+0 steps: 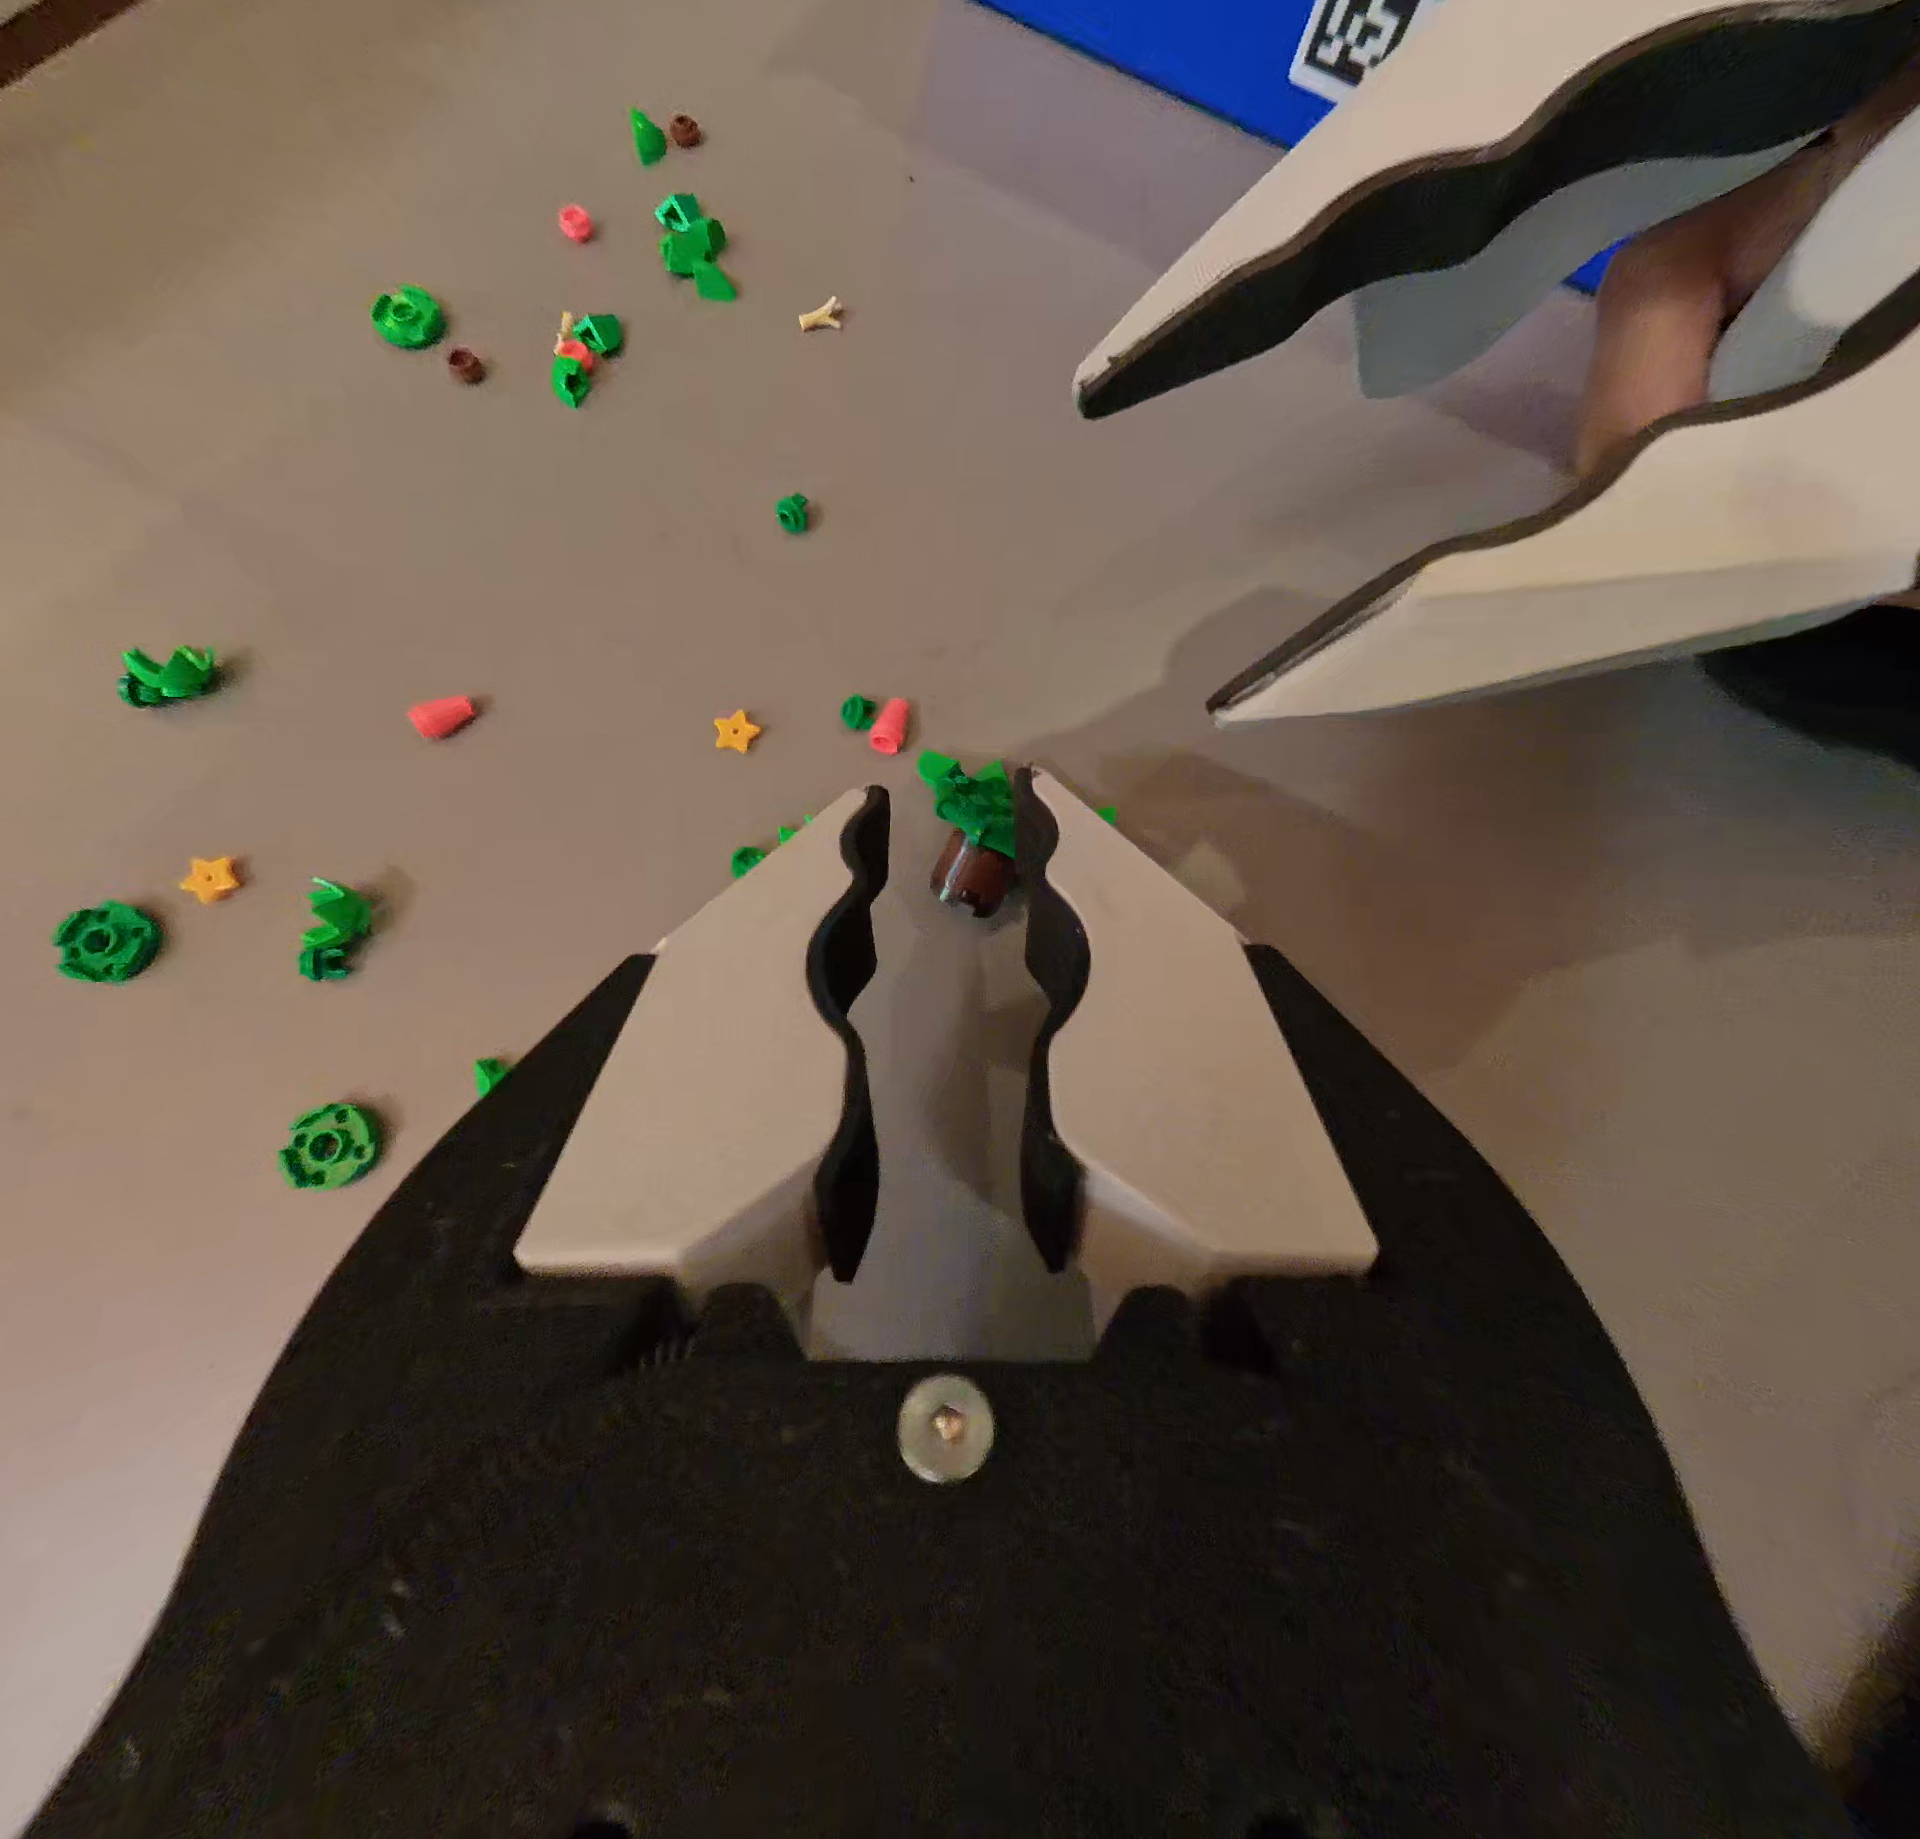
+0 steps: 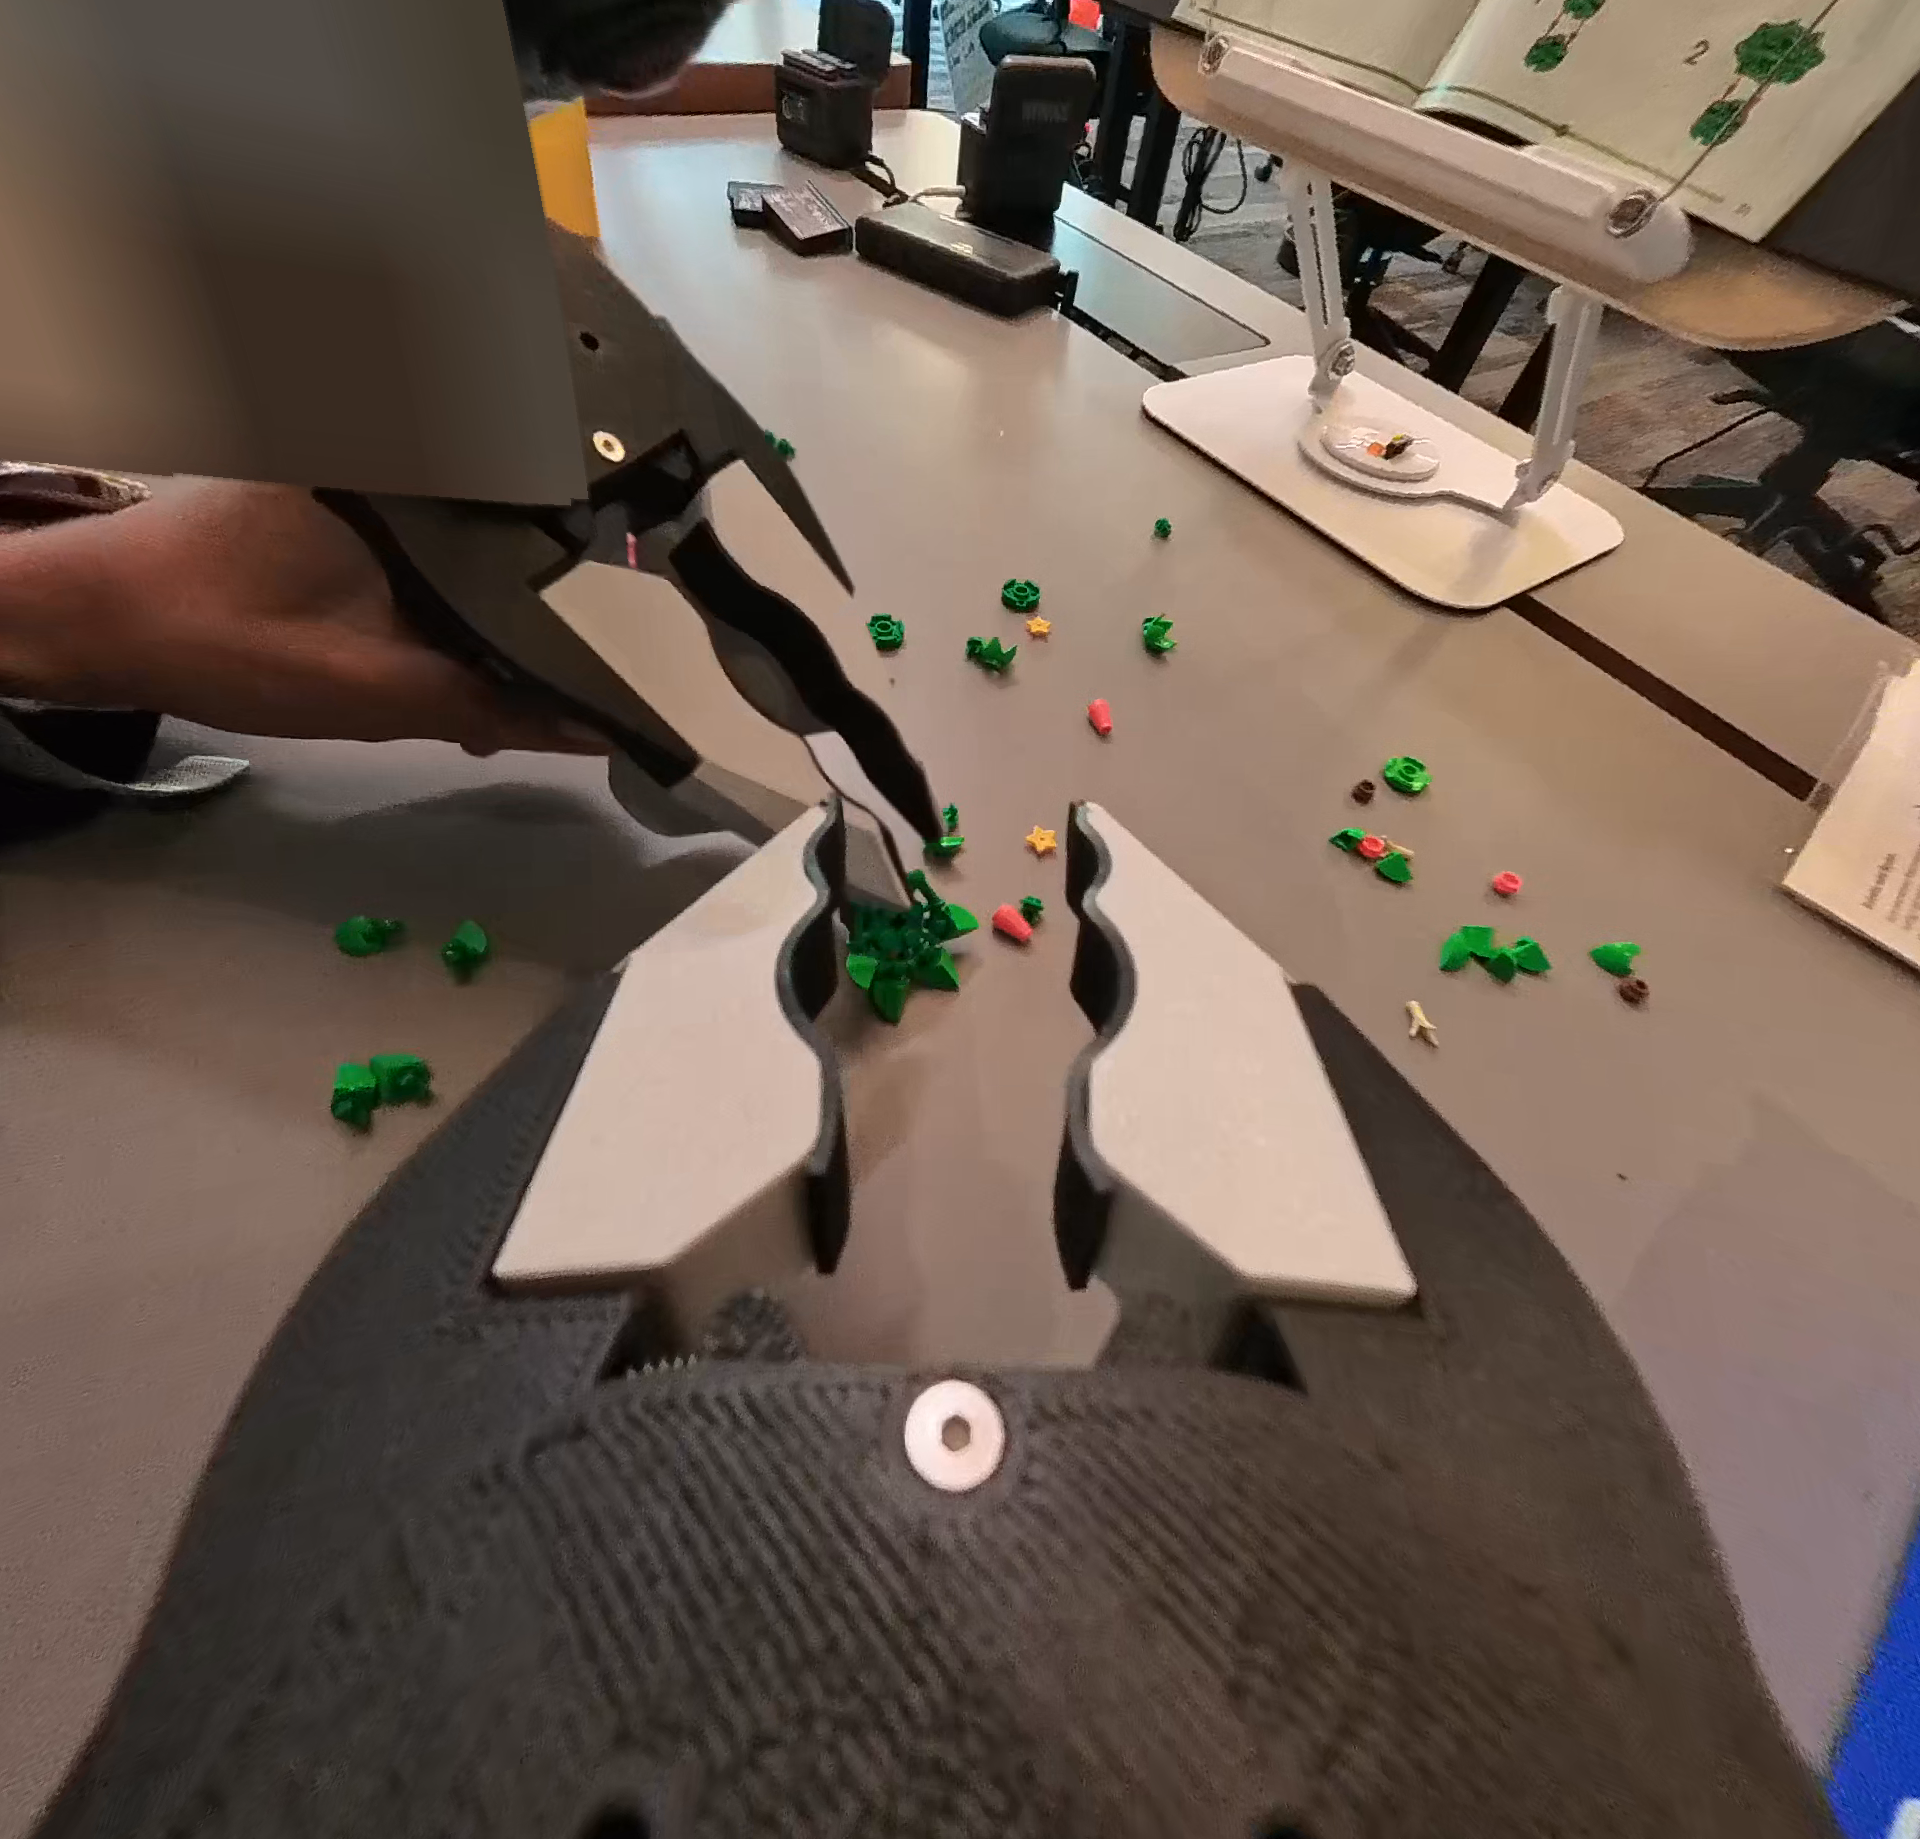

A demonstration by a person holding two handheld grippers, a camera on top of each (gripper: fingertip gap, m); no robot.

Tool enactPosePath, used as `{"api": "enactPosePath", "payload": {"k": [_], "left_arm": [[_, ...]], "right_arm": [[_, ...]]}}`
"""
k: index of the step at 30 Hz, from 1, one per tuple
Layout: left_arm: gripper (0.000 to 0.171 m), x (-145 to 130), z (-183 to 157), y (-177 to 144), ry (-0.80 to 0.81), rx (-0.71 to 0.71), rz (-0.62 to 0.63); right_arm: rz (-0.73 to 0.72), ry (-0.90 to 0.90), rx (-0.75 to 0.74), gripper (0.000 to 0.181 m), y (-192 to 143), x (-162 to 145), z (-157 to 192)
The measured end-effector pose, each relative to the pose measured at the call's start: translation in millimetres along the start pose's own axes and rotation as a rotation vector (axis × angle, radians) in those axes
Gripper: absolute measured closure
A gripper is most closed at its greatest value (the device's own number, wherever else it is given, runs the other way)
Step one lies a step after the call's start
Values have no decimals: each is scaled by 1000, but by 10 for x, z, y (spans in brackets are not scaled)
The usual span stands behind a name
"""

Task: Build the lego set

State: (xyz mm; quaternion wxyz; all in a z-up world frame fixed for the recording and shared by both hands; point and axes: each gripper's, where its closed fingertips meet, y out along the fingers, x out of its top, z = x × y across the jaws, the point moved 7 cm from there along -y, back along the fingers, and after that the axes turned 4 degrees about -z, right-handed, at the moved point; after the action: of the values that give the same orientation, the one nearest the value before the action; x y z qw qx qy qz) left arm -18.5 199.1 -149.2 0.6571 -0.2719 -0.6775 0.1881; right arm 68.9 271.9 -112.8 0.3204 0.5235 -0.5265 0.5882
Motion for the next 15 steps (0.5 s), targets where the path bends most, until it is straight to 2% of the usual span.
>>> {"api": "enactPosePath", "payload": {"k": [4,6,9,12,15], "left_arm": [[149,-78,-21,66,-25,-29,66],[159,-82,-22,46,-41,-43,64],[160,-92,-20,19,-38,-47,51],[160,-20,-24,-77,-71,-103,-62],[160,157,14,-331,-92,-165,-313]], "right_arm": [[8,-18,-12,141,-4,-1,4],[7,-14,-15,141,-7,-1,-5],[5,-3,-25,140,-15,-6,-31],[-8,20,-31,139,-21,-11,-60],[-43,91,-12,132,-15,-18,-86]]}}
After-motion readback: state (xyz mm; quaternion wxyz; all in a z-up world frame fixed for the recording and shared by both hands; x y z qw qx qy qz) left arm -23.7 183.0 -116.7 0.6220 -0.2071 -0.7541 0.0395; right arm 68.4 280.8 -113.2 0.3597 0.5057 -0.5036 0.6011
